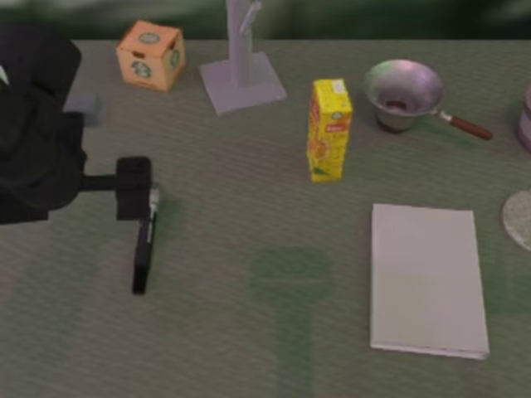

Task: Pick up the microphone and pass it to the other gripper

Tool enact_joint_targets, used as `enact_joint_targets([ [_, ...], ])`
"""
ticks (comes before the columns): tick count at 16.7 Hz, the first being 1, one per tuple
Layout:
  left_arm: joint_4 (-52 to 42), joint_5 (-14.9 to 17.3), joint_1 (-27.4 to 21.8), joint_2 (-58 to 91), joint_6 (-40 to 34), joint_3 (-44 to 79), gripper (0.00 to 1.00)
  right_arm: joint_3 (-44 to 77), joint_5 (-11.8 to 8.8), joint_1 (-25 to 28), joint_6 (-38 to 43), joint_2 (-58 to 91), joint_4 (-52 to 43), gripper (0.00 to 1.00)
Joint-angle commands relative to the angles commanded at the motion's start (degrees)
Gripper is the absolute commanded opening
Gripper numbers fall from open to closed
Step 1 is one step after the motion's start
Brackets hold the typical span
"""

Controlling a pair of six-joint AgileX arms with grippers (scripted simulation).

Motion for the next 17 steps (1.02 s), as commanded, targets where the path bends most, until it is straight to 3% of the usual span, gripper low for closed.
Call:
enact_joint_targets([
  [7,-8.8,-0.1,-3.5,19.0,-3.3,14.4,1.00,0.0,0.0,0.0,0.0,0.0,0.0,1.00],
  [17,-4.9,-0.1,-3.4,22.2,-3.2,13.0,1.00,0.0,0.0,0.0,0.0,0.0,0.0,1.00],
])
